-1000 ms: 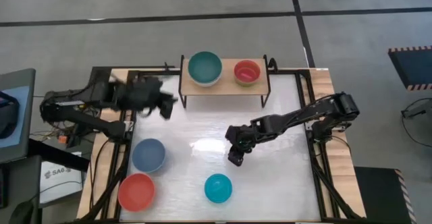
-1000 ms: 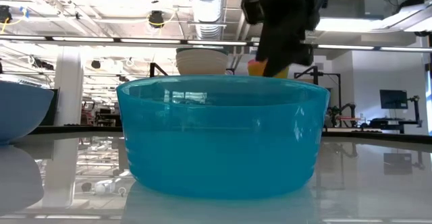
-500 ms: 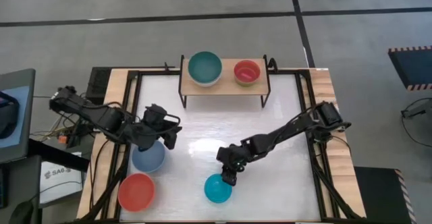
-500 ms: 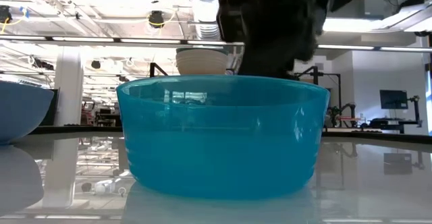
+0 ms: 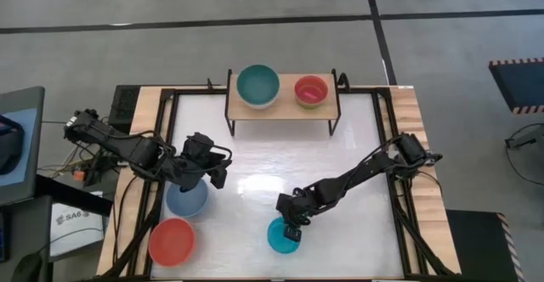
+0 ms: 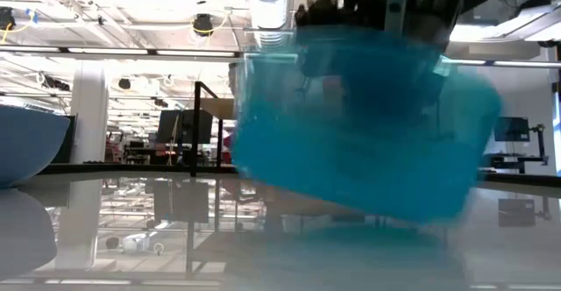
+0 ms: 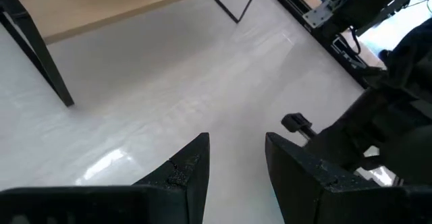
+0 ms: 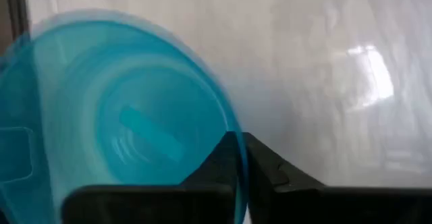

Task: Place and stack bowls onto a shelf
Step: Stack the small blue bowl on top of the small red bowl on the shelf, then stack the large light blue on top of the large dark green bowl on the shelf

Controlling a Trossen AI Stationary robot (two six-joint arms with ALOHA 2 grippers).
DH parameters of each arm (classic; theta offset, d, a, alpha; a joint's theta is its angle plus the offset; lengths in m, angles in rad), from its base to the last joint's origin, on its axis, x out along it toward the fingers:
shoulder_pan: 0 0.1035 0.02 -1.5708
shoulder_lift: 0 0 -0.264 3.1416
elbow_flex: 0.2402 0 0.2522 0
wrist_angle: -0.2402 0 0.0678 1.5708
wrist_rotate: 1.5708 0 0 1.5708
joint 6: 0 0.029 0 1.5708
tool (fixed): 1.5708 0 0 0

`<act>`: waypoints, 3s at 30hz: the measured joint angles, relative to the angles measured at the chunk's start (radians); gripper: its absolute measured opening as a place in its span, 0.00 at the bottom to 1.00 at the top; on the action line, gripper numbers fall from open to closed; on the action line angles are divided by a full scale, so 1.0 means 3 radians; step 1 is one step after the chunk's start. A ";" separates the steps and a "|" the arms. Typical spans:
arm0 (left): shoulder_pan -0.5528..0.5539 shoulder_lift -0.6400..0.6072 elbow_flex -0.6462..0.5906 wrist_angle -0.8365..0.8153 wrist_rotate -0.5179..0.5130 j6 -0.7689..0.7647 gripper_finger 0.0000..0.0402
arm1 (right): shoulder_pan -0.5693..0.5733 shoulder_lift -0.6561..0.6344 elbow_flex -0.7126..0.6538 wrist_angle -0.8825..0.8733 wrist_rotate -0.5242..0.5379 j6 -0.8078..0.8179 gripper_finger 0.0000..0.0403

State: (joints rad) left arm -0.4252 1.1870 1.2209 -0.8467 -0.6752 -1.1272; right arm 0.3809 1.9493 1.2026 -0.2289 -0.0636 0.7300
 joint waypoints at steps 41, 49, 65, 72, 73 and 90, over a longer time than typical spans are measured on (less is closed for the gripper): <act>0.0274 0.0000 0.0001 -0.0521 -0.0158 0.0485 0.32 | -0.3371 -0.2002 -0.0001 -0.1079 0.0910 -0.0509 0.11; 0.0548 0.0000 0.0001 -0.0538 -0.0054 0.0781 0.32 | -0.3502 -0.1957 -0.0001 -0.1099 0.0731 -0.0478 0.33; 0.0991 -0.0006 -0.0043 -0.1079 0.1327 0.2168 0.32 | -0.3016 -0.2375 0.0001 -0.1069 0.0403 -0.0717 0.51; 0.0946 -0.0198 -0.0883 -0.1158 0.1967 0.2320 0.32 | -0.2211 -0.2668 0.0001 -0.1061 0.0648 -0.0646 0.51; 0.0946 -0.0210 -0.1011 -0.1157 0.2001 0.2295 0.32 | -0.2132 -0.2695 0.0001 -0.1059 0.0715 -0.0606 0.51; 0.1118 -0.0238 -0.1912 -0.0819 0.2208 0.2309 0.13 | -0.1652 -0.2548 0.0000 -0.1035 0.0916 -0.0232 0.51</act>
State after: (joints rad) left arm -0.0897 1.1156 0.6473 -1.0925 -0.0127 -0.4345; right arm -0.1147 1.1851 1.2026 -0.5395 0.2111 0.6605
